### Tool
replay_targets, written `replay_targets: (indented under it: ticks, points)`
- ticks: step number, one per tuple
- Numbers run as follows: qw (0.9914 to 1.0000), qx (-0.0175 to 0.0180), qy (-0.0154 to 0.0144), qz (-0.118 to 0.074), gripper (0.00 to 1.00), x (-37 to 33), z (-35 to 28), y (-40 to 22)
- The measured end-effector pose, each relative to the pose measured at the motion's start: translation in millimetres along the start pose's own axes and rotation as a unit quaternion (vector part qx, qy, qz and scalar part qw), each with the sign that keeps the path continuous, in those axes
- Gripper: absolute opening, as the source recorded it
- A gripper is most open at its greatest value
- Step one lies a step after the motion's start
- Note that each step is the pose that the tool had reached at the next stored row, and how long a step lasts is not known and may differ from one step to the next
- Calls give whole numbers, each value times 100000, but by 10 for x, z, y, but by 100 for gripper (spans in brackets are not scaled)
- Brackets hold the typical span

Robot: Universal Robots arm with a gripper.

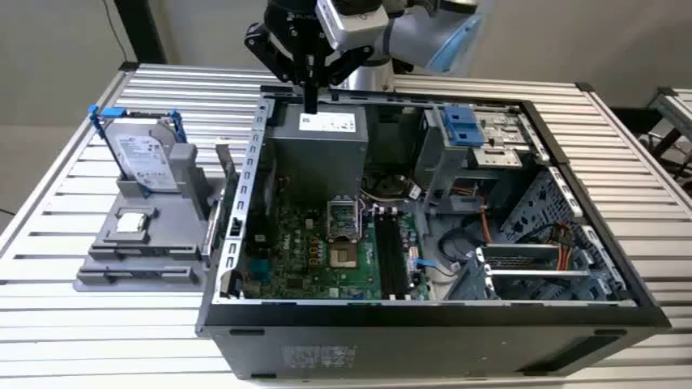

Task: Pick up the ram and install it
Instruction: 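Reach for the ram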

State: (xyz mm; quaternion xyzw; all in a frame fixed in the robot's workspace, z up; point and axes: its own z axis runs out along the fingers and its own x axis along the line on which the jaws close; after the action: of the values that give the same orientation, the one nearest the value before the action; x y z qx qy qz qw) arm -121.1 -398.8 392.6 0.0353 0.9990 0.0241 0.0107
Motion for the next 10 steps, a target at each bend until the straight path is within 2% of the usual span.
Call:
replay_targets:
  ticks: [3,10]
  points:
    - [100000,-11,-152,-5,0,0,0,0]
    - [100000,-14,-226,-7,0,0,0,0]
